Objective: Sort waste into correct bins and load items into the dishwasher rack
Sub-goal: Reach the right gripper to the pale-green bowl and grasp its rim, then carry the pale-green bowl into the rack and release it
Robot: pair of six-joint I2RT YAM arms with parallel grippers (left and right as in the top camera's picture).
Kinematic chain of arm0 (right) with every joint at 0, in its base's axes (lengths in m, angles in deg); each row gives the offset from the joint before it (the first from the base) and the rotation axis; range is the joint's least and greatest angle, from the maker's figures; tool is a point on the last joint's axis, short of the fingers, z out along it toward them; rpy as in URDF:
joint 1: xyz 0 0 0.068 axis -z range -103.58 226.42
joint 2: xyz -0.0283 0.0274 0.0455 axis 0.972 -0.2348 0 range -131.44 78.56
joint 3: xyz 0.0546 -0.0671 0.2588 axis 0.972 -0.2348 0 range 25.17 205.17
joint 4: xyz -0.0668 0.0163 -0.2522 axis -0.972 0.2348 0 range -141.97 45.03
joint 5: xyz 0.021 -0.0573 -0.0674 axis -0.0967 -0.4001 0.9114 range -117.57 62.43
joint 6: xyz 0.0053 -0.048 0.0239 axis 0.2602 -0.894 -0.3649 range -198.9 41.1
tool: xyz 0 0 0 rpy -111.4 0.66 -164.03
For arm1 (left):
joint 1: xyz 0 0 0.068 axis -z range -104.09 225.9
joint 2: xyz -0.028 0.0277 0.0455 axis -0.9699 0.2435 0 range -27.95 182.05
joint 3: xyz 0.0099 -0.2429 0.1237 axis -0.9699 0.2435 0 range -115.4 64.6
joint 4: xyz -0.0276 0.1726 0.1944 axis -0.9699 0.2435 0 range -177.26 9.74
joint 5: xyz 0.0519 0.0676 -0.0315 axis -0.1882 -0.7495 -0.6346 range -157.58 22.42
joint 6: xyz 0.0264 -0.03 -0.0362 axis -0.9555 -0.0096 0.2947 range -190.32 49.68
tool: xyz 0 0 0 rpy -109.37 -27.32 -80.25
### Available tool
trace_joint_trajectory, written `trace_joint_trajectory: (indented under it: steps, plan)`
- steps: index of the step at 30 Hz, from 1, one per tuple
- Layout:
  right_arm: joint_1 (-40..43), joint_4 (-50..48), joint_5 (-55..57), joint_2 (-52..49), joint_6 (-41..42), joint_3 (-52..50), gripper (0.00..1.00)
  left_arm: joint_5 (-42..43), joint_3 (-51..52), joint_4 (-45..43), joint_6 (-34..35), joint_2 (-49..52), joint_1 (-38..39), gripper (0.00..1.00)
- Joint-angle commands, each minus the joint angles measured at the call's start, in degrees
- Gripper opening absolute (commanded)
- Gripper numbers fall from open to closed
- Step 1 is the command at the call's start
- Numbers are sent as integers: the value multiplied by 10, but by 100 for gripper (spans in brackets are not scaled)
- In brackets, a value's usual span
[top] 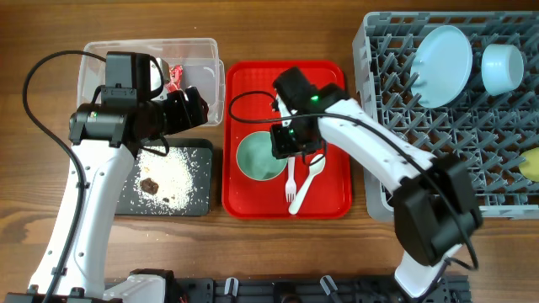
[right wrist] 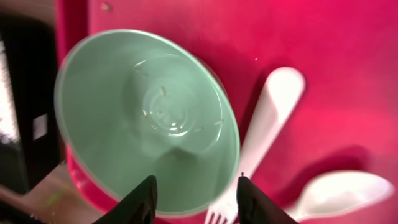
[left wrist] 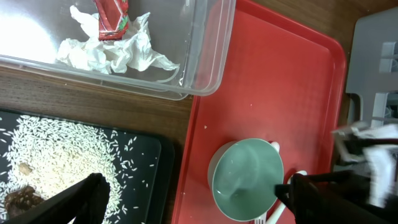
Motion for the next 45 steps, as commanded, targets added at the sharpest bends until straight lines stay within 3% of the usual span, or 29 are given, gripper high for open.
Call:
trace_joint_trajectory:
  steps: [1, 3, 9, 13, 18, 21, 26, 30, 33, 40, 45]
  plan:
    - [-5, -7, 23, -40, 61, -6, 39, -4, -2, -2, 3, -9, -3, 94]
    - [-5, -12, 23, -51, 68, -6, 37, -4, -2, -2, 3, -9, -3, 94]
    - [-3, -21, 33, -52, 82, -5, 4, -3, -2, -1, 3, -9, -3, 94]
    - [16, -9, 63, -36, 64, 24, 4, -3, -2, -1, 3, -9, -3, 94]
    - [106, 12, 111, 84, -31, 109, 4, -3, -2, -1, 3, -9, -3, 94]
    - [179, 4, 224, 171, -90, 115, 4, -4, -2, -2, 3, -9, -3, 94]
    - [260, -1, 410, 226, -143, 115, 4, -4, -2, -2, 3, -9, -3, 94]
    - [322, -57, 589, 231, -170, 115, 4, -4, -2, -2, 3, -9, -3, 94]
    - [373, -124, 662, 229, -207, 115, 4, -4, -2, -2, 3, -9, -3, 94]
    - [495, -271, 688, 199, -399, 115, 4, -3, -2, -2, 3, -9, -3, 95]
    - [557, -299, 743, 133, -414, 115, 4, -3, -2, -1, 3, -9, -3, 95]
